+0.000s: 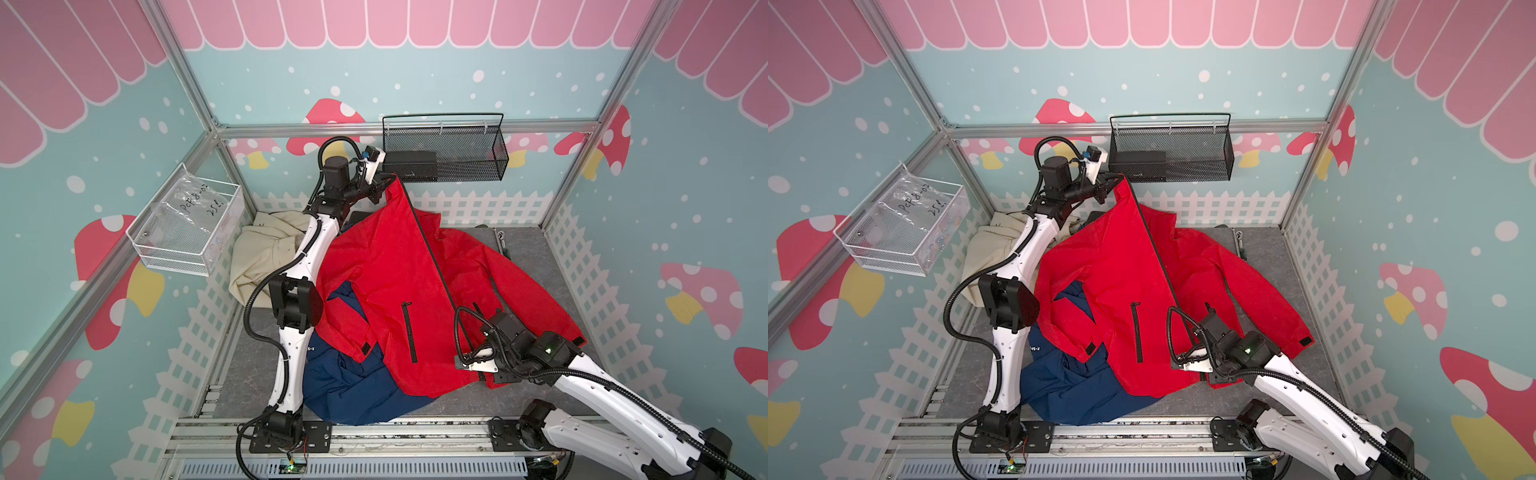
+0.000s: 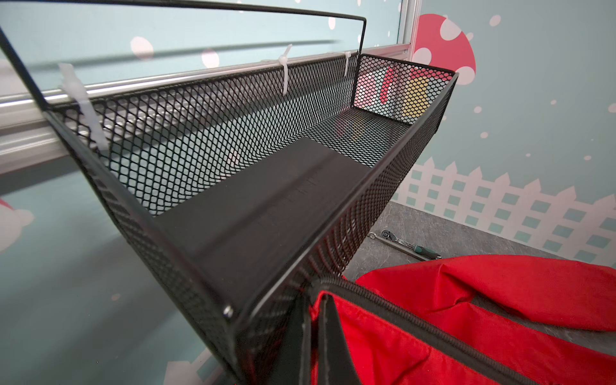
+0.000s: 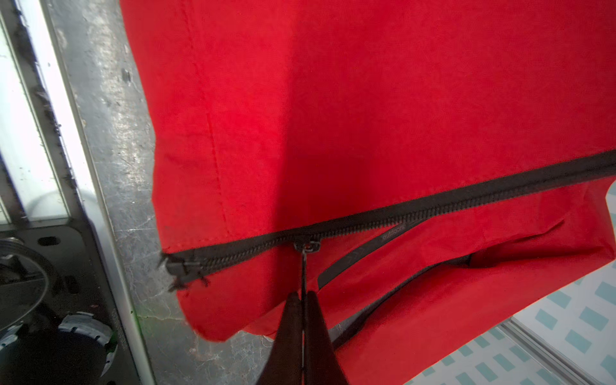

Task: Unzip the jacket
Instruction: Unzip the zipper on the jacket.

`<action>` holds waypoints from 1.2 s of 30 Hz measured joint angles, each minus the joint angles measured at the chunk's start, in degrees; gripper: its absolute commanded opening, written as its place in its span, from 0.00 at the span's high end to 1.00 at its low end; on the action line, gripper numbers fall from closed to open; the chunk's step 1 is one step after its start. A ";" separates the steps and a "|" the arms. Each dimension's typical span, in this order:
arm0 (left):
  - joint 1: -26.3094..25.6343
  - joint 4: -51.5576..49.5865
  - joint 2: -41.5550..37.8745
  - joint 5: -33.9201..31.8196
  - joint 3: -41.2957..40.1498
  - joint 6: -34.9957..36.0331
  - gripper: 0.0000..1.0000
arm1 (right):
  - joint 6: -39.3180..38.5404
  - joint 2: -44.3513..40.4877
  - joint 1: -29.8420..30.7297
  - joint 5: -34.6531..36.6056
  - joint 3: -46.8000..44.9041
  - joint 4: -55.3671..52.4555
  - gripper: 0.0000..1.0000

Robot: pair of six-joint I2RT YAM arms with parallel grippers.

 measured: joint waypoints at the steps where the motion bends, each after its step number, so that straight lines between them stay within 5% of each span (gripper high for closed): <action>1: 0.04 -0.24 0.26 0.24 0.44 0.04 1.00 | 0.00 -0.15 0.11 -0.31 0.00 -0.22 1.00; 16: 2.19 -1.51 1.16 4.72 1.90 0.04 1.00 | -0.59 0.15 1.03 -1.31 0.00 -0.96 1.00; 22: 3.61 4.00 -1.51 7.19 -6.34 -0.55 1.00 | -0.13 1.05 1.18 -3.28 0.87 0.52 1.00; 31: 3.93 3.15 -1.53 7.26 -6.40 -1.38 1.00 | -0.44 1.22 1.18 -3.67 0.87 0.94 1.00; 36: 10.32 3.04 -1.09 -8.81 -5.73 -2.01 1.00 | -1.14 1.53 1.22 -3.69 0.87 3.08 1.00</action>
